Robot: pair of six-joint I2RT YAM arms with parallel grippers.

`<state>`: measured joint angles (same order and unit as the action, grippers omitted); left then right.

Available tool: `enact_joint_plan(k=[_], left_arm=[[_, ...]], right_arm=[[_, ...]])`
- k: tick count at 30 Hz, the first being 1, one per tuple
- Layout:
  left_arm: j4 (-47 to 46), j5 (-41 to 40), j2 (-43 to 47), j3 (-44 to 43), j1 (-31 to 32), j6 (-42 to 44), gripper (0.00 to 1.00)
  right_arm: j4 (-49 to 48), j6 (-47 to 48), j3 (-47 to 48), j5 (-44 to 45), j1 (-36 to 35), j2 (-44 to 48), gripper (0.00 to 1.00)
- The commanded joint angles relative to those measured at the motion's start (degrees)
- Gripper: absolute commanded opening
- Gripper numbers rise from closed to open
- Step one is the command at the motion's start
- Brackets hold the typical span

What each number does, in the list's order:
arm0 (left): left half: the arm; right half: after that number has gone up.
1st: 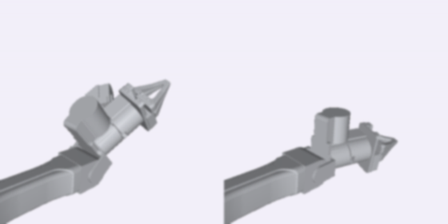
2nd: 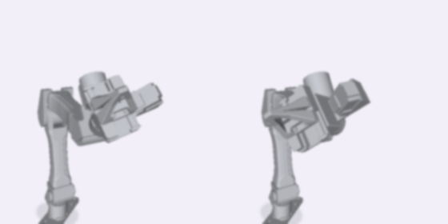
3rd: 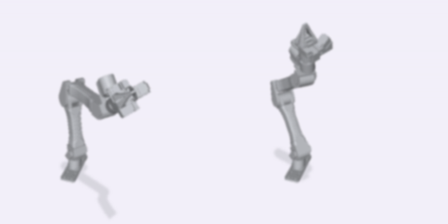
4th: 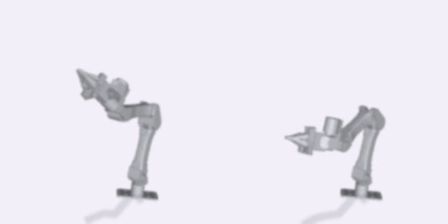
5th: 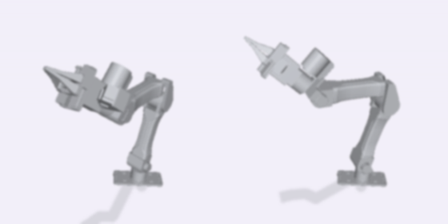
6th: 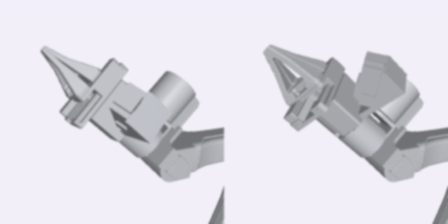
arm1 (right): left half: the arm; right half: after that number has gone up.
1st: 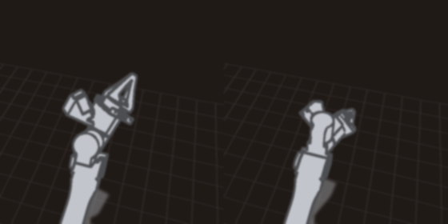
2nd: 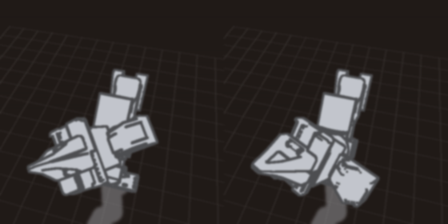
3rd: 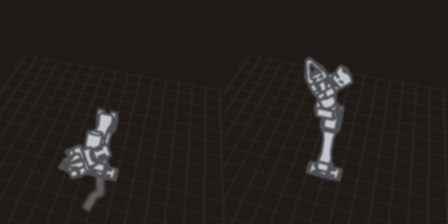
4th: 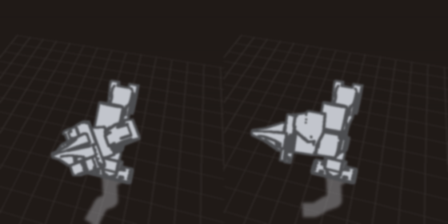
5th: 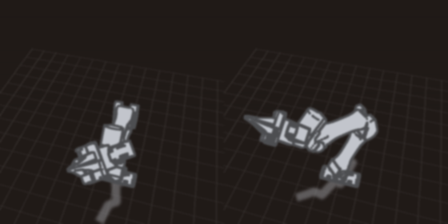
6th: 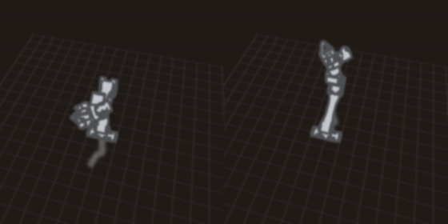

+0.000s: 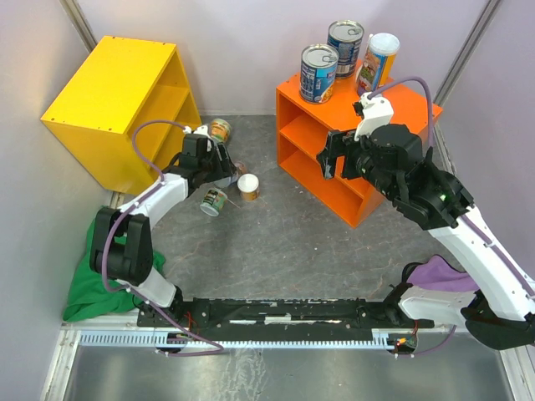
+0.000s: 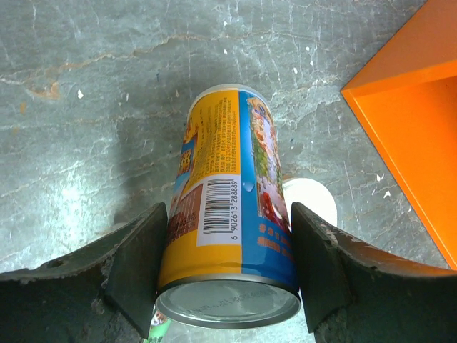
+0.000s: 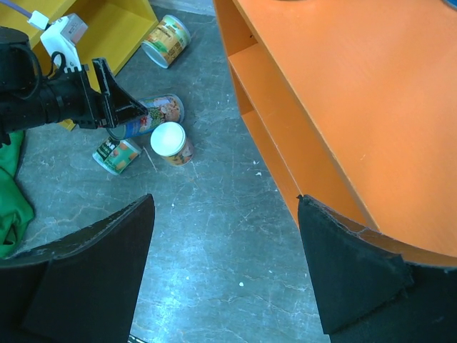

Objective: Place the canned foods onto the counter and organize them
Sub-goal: Move the canned food to the center of the board.

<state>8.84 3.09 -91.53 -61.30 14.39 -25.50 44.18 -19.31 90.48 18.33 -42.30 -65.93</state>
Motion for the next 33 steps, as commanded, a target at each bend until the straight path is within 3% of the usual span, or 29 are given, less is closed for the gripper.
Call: enact_joint_plan(k=[1,15,33], left_arm=[[-3.3,0.7,6.5,1.0,0.3,-2.8,0.03],[1.4,-0.1,12.7,2.4,4.8,-3.4,0.03],[3.9,-15.0,23.2,17.8,20.9,-9.6,0.03]], right_arm=[[-2.5,-1.2,-1.0,-0.8,-0.5,0.9,0.88],[-2.7,-1.6,-0.9,0.0,-3.0,-0.3,0.87],[-2.4,-2.5,-4.0,3.3,-9.3,-1.9,0.87]])
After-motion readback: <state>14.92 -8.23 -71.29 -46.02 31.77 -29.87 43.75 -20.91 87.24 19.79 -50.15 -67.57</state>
